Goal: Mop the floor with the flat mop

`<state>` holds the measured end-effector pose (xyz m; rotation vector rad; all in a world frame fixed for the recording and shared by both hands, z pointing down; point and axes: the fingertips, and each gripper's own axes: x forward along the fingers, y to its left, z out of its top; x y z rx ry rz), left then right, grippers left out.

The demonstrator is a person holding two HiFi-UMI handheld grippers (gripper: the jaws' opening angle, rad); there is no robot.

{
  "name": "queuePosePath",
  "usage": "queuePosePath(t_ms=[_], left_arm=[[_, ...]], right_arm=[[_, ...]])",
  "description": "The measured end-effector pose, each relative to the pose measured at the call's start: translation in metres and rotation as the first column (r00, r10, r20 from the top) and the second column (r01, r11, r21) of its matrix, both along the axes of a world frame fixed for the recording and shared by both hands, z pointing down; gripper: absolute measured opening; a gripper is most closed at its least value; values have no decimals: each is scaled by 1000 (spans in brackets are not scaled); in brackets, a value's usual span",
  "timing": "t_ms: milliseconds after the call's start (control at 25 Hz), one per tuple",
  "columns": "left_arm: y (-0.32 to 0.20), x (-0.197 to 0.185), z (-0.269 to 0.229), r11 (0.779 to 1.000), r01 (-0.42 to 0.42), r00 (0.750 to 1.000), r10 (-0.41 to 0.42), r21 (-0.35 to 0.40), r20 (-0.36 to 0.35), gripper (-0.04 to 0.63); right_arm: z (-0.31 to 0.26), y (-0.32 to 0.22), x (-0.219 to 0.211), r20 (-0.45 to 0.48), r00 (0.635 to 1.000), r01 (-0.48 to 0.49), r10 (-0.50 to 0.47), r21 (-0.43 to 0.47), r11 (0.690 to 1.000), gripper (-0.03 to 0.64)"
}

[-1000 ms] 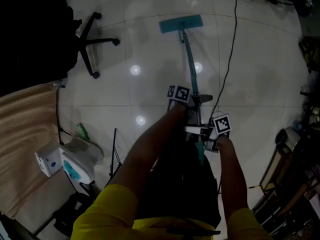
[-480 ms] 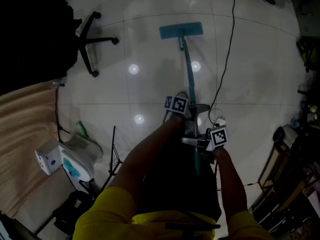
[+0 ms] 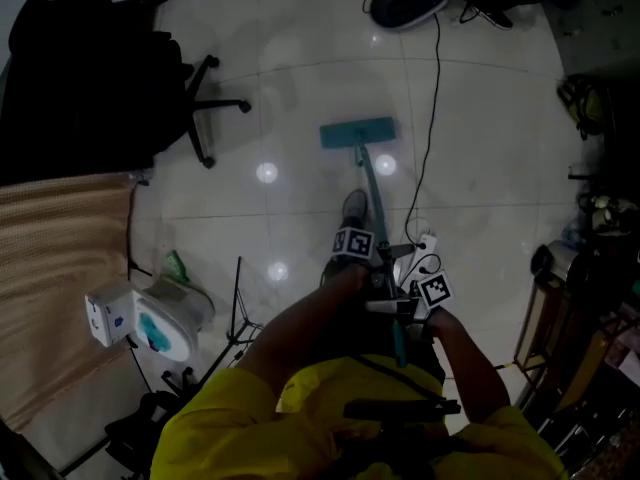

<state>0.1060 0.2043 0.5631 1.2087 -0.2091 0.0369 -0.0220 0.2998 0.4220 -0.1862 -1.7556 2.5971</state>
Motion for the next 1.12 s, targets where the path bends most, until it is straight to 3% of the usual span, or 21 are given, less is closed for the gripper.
queuePosePath(t_ms=[280,480,1120], left_arm=[[23,12,-97,998,40,999,-40,57,-10,170],[39,15,-144,991,71,997,-68,115,-29,170],[73,0,-172,983,74,997,-69,168,-34,170]], right_arm=[[-93,40,14,-11,997,75,-74,55,996,124],[-129,66,18,-35,994,111,-107,126,986,124],[-151,107,4,-50,994,108,-101,182,977,124]])
